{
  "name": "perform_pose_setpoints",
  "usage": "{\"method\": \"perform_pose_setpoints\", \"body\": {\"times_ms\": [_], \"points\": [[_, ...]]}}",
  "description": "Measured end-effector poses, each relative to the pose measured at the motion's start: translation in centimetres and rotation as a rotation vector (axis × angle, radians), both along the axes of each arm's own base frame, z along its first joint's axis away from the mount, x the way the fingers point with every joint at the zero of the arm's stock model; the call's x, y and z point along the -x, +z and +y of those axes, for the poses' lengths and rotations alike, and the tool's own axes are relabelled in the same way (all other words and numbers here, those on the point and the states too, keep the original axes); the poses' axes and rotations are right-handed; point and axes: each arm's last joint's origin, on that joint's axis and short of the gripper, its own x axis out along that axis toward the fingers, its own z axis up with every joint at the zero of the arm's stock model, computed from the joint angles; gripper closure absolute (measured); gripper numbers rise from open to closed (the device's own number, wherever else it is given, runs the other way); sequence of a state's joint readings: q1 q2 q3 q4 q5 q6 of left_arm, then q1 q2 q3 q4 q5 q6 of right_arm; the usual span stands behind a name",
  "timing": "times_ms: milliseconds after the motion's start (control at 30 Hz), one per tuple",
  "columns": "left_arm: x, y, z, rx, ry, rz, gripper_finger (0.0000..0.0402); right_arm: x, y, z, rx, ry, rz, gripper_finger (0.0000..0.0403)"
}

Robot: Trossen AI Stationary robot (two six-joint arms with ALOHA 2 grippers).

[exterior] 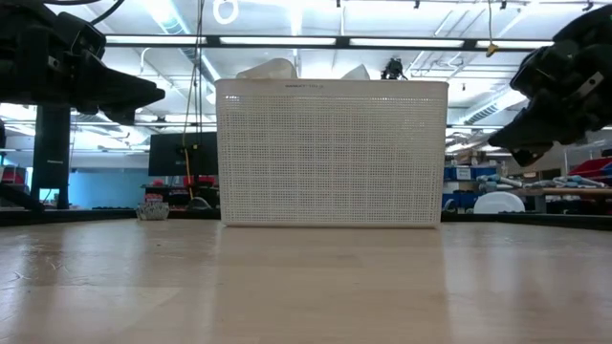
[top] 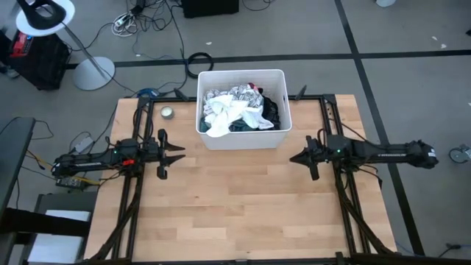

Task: Sort clothes
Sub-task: Return to Home Position

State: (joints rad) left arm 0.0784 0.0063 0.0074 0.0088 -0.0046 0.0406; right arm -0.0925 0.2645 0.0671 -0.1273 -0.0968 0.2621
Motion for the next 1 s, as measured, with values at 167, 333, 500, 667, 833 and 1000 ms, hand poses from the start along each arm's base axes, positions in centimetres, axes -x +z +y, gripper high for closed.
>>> {"method": "perform_pose_setpoints", "body": {"times_ms": [167, 333, 500, 667, 833, 1000], "points": [[0.0, 0.0, 0.0, 0.000, 0.000, 0.000, 0.0273, 0.7, 0.6, 0.0, 0.007, -0.003, -0.033, 0.0403], [0.0, 0.0, 0.0, 0.000, 0.000, 0.000, 0.0273, 0.8, 0.7, 0.1, 0.008, 0.000, -0.047, 0.0402], [0.0, 0.0, 0.0, 0.000, 0.000, 0.000, 0.0273, 0.7, 0.6, 0.1, 0.005, 0.001, -0.042, 0.0391], [0.0, 0.0, 0.0, 0.000, 0.000, 0.000, 0.0273, 0.6, 0.8, 0.1, 0.008, 0.003, -0.072, 0.0382], [0.0, 0.0, 0.0, 0.000, 0.000, 0.000, 0.0273, 0.5, 1.3, 0.1, 0.012, 0.003, -0.124, 0.0382], [0.0, 0.0, 0.0, 0.000, 0.001, 0.000, 0.0273, 0.5, 1.4, 0.1, 0.014, 0.003, -0.136, 0.0382]]}}
